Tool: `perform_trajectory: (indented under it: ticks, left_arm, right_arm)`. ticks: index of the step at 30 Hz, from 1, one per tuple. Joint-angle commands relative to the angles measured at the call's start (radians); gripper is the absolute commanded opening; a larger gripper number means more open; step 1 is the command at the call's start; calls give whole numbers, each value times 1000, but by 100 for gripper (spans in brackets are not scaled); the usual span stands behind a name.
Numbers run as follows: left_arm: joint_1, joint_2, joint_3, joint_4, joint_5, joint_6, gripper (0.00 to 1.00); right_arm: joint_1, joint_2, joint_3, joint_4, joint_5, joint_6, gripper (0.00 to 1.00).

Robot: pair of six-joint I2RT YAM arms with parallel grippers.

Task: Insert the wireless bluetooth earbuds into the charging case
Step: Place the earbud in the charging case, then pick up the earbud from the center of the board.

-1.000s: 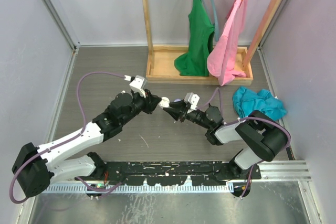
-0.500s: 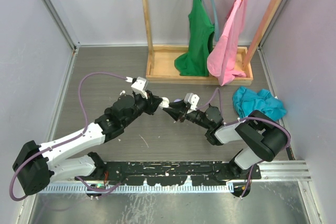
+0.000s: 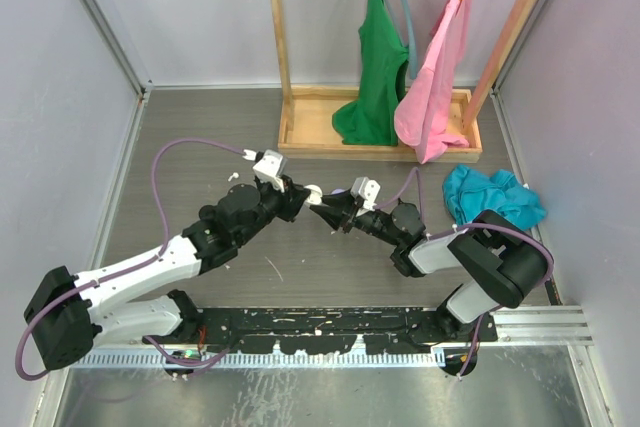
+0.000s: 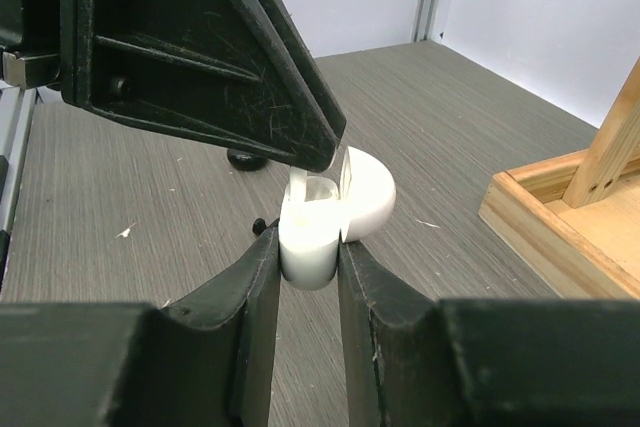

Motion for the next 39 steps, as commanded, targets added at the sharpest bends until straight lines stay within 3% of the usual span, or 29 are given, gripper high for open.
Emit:
perform_trajectory:
  ticks: [1, 14, 22, 30, 39]
  left_arm:
    - [-18, 2, 16, 32, -28, 22, 11]
    - [-29, -52, 69, -62, -18, 3, 47]
    - [-8, -81, 175, -277, -131, 92, 55]
    - [188, 57, 263, -456, -135, 113, 61]
    - [430, 279, 374, -560, -19, 132, 65]
  right_arm:
    - [7, -14, 35, 107, 9, -9, 1]
    - [7, -8, 16, 107, 27, -28, 1]
    - [6, -27, -39, 105, 79, -61, 1]
    - [5, -100, -102, 76, 96, -68, 1]
    - [6, -193, -142, -39, 117, -121, 1]
